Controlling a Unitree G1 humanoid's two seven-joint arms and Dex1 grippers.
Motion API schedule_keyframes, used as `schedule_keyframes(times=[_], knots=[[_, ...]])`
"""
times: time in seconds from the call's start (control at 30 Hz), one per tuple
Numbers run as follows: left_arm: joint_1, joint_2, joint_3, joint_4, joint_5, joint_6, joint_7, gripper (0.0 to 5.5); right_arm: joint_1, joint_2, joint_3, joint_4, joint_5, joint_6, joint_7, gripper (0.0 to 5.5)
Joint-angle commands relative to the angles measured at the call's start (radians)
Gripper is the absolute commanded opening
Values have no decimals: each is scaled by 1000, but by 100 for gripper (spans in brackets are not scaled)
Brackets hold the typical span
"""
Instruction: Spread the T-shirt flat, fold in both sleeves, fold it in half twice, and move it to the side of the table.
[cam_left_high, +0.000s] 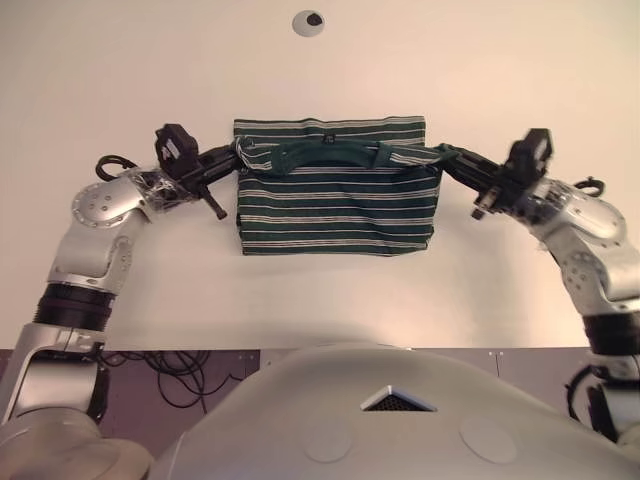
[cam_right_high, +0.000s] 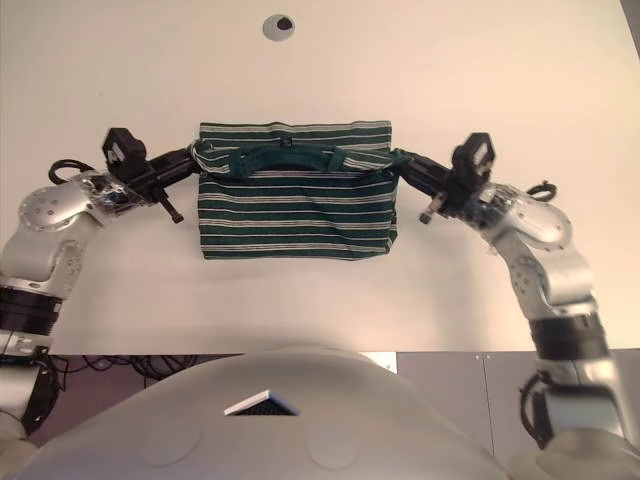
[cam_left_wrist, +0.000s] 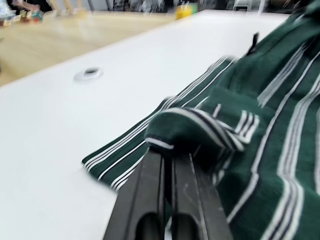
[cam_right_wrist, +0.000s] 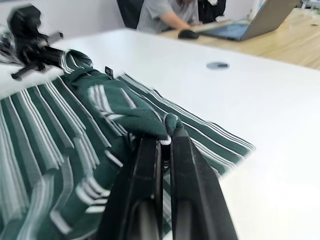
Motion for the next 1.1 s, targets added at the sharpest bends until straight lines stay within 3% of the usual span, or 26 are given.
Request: schedule_keyframes(times=[0.03,0.17,0.2,0.5,0.63,0.77,0.87,1.0,1.1], knots=[[-80,-72,-14,87,135,27,24,0,-135,104,26,203,-137,-30,-23,1],[-135,-123,20,147,205,35,34,0,-237,185,-5,370,-203,-69,-39,1],[-150,-134,33,163,213,34,36,21,-255,200,-13,411,-212,-78,-36,0],[-340,-251,279,430,48,343,48,157,-411,311,-175,745,-221,-112,-142,163],[-337,-262,310,432,60,320,13,213,-395,331,-215,708,-218,-175,-119,229],[-196,-274,273,184,53,139,-166,256,-308,324,-168,545,-285,-362,-40,286],[-56,-230,167,12,152,-75,-318,256,-252,271,-55,482,-486,-500,-51,307],[-89,-103,29,88,626,-585,-196,256,-216,165,77,475,-769,-530,-95,307],[-165,-7,-91,125,1027,-763,-29,256,-147,86,129,366,-822,-487,-4,307]])
